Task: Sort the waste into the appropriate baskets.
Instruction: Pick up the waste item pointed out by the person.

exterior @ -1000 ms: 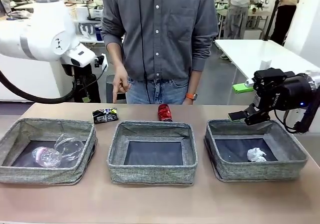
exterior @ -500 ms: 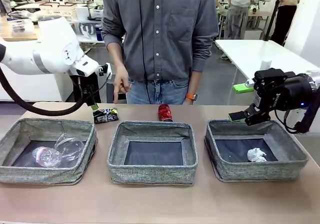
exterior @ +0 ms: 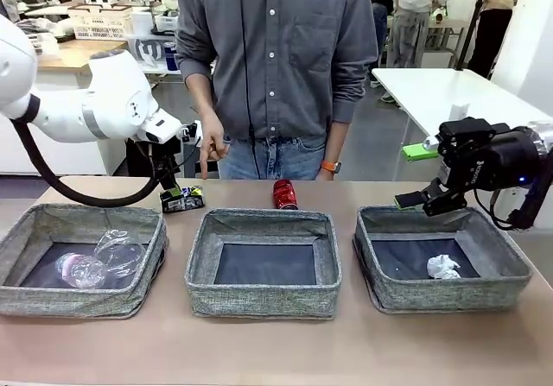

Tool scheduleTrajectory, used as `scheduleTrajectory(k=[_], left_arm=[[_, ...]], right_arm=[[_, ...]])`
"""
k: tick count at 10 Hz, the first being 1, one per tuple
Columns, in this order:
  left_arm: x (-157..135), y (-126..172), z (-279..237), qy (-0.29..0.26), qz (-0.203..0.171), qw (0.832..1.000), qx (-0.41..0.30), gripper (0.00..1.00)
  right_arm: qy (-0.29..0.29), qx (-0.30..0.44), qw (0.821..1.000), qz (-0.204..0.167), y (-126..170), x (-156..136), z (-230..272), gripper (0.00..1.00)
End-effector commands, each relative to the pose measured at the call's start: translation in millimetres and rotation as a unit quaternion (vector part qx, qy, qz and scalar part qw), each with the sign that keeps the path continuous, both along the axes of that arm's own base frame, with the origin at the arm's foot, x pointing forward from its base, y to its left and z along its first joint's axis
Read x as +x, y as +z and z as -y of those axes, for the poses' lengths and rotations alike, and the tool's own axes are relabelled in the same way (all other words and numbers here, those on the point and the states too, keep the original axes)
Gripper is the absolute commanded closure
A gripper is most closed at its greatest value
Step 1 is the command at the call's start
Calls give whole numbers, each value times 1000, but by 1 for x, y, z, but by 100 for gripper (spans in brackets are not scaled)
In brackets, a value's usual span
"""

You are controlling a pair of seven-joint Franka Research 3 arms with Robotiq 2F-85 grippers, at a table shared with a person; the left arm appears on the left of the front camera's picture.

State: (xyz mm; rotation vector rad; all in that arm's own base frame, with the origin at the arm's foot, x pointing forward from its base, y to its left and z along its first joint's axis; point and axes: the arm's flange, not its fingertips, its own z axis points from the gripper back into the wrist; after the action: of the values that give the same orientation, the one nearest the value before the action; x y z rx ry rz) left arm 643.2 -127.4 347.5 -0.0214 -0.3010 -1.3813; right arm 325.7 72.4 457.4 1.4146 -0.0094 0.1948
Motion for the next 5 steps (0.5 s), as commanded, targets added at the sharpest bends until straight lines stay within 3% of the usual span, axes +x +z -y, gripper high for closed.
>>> scheduleTrajectory(k=[1, 5], left_arm=[[13, -9, 2, -16, -20, 1000, -2, 1], [19, -29, 1, -12, -55, 998, -13, 1]], right_arm=[[1, 7, 1000, 9, 2, 0, 0, 0], [1, 7, 1000, 9, 2, 0, 0, 0]])
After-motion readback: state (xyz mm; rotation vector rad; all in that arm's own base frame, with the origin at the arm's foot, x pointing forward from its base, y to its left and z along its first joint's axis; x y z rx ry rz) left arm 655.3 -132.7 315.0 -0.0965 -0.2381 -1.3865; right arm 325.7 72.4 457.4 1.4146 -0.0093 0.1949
